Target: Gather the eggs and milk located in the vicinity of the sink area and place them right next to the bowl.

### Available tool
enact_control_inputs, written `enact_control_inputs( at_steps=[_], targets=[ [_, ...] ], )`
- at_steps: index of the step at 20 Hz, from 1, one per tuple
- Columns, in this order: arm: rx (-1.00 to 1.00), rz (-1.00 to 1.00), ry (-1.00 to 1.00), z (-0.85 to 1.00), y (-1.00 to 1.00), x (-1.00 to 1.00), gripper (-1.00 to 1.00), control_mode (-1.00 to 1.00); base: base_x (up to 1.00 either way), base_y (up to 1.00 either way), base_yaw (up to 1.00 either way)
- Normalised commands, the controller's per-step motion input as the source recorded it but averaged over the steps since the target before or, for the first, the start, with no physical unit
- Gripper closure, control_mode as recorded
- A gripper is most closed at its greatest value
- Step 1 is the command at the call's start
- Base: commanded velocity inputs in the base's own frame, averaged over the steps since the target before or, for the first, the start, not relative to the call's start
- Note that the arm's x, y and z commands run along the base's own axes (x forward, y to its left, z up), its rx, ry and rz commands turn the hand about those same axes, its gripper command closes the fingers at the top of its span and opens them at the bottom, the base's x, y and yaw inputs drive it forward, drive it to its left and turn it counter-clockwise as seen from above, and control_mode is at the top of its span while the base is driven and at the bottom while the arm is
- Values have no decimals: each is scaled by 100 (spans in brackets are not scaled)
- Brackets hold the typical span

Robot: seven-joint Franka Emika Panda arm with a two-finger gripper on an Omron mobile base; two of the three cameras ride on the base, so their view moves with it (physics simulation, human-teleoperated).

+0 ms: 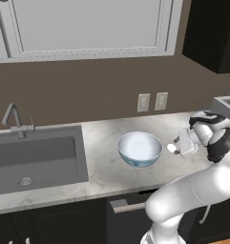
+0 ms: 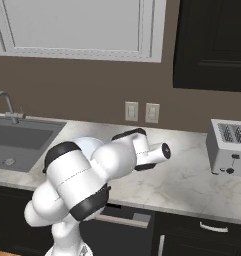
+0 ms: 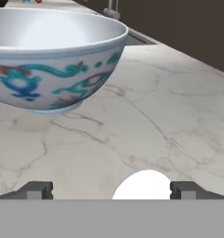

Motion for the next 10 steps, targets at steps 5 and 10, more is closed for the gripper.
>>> enact_control_inputs(
  at_steps=[5, 10],
  targets=[
    [0, 0, 0, -15, -6, 17, -100, -100, 0, 0, 0],
    [0, 0, 0, -14, -15, 15, -100, -100, 0, 0, 0]
  ],
)
